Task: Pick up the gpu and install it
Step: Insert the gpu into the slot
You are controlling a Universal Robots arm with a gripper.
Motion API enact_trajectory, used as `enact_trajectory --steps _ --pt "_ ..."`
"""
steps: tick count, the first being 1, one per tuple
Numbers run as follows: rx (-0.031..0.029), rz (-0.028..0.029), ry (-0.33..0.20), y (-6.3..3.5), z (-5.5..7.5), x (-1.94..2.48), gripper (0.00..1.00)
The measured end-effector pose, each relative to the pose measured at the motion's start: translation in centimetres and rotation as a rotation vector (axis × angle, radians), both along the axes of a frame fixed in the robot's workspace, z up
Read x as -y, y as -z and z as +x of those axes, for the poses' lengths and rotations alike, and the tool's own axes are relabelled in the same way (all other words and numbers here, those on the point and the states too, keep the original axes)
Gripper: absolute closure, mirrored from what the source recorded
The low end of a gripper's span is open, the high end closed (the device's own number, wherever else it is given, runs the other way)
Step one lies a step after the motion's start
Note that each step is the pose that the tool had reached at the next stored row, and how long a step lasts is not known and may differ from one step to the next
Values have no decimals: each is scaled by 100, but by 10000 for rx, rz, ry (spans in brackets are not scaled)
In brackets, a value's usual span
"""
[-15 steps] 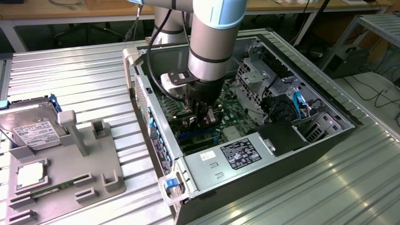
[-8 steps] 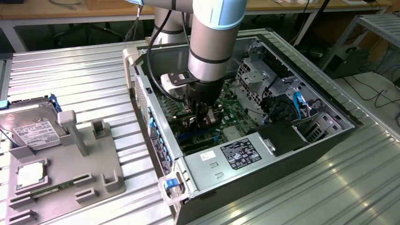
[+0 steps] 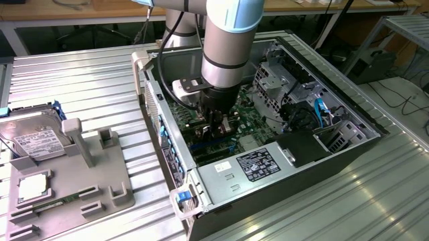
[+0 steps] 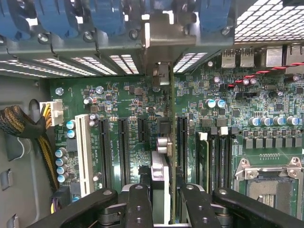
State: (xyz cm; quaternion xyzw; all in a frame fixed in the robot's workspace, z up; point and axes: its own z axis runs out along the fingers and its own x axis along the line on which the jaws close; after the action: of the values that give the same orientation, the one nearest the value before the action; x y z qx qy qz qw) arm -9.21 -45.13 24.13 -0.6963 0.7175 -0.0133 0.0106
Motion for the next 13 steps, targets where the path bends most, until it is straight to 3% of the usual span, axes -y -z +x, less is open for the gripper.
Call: enact_trajectory --steps 13 --pt "1 1 0 13 0 0 71"
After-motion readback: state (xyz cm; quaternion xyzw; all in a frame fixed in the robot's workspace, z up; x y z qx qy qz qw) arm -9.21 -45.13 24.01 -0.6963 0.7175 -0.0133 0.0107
